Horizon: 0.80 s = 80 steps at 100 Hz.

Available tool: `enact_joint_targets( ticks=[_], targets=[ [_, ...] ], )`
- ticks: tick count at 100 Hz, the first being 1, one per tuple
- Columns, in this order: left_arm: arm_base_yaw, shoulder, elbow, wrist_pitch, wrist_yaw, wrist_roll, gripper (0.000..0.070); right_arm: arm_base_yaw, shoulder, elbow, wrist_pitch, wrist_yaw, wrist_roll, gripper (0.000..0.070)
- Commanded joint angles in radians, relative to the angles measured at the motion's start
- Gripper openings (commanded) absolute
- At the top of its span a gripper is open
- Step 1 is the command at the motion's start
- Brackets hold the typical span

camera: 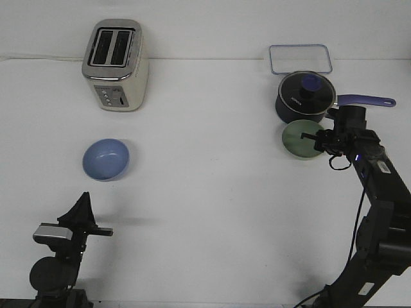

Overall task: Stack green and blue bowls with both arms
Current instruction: 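Reach the right gripper forward and grasp the rim of the pale green bowl, then lift the green bowl and carry it toward the table center, nearer the robot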

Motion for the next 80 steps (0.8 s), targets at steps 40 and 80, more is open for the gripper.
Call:
enact_joint_targets(
  ticks=[40, 80],
  targets=[
    [0.0, -0.001, -0.019, 0.011, 0.002, 0.0, 0.0015, -0.023, -0.348, 0.01, -0.123, -0.19, -0.003, 0.0],
    [0.0, -0.001, -0.019, 0.011, 0.002, 0.0, 0.0015, 0.248, -0.632, -0.163, -0.211, -0.239, -0.006, 0.0]
  ],
)
